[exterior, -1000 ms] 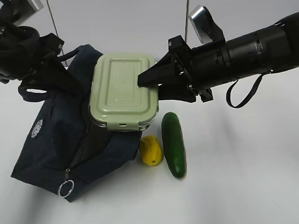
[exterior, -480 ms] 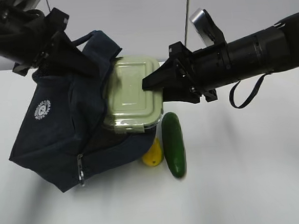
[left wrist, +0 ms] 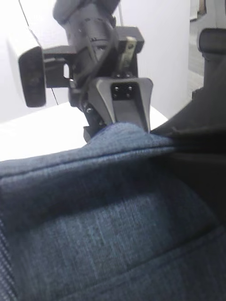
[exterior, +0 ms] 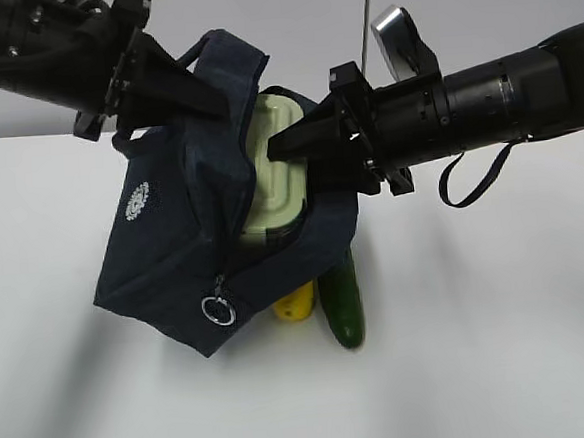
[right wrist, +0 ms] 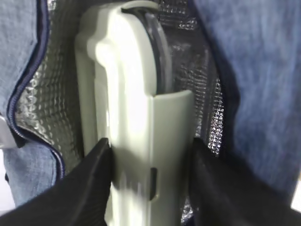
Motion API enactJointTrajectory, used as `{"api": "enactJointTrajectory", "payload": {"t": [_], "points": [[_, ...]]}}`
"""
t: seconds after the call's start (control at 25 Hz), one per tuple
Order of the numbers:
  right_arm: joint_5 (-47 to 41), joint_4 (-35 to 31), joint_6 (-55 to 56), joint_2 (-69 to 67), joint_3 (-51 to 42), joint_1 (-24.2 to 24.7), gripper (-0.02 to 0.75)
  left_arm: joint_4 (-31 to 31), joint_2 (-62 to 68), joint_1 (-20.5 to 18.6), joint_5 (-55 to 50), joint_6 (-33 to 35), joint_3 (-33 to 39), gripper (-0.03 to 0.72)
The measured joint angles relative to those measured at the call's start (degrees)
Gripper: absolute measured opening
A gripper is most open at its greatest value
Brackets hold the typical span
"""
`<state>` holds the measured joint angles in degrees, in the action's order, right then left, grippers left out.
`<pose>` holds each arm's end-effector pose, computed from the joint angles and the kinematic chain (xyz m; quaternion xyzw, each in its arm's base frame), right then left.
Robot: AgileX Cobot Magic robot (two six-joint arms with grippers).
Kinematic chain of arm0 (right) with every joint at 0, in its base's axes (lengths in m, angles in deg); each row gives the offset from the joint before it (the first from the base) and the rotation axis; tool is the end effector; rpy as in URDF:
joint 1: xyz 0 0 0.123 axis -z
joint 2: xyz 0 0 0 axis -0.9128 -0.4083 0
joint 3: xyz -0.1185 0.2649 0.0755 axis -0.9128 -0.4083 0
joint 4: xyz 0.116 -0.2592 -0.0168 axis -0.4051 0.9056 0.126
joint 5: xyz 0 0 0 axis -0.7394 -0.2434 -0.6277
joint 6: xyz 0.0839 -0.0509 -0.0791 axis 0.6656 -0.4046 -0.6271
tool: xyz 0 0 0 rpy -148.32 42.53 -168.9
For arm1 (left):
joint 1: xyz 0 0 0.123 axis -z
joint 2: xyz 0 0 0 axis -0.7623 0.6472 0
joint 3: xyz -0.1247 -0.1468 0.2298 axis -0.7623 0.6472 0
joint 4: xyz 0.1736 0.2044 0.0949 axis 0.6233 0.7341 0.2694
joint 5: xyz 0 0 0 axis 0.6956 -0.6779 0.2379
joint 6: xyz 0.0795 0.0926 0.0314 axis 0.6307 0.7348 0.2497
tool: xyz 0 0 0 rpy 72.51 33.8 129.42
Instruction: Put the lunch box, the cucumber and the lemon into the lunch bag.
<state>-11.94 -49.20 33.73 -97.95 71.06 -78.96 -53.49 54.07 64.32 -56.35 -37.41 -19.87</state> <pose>0.3823 0.1964 0.2150 -0.0413 0.8144 0.5502 0.1797 0.3615 -0.1963 0.2819 0.1039 0.8520 -0.4828 0.1739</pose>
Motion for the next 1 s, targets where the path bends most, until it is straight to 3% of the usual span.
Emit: {"api": "enactJointTrajectory", "payload": {"t": [0.32,1.0], "points": [[3.5,-1.2,-1.3,-0.7,0.2,-0.2,0.354,-4.5,2.1,0.0,0.0,3.5,-0.1,-0.007],[5.8,-2.2,-3.3,-10.7,5.2,-2.5,0.354,-6.2,7.5,0.0,-0.1,6.6,-0.3,-0.007]]}}
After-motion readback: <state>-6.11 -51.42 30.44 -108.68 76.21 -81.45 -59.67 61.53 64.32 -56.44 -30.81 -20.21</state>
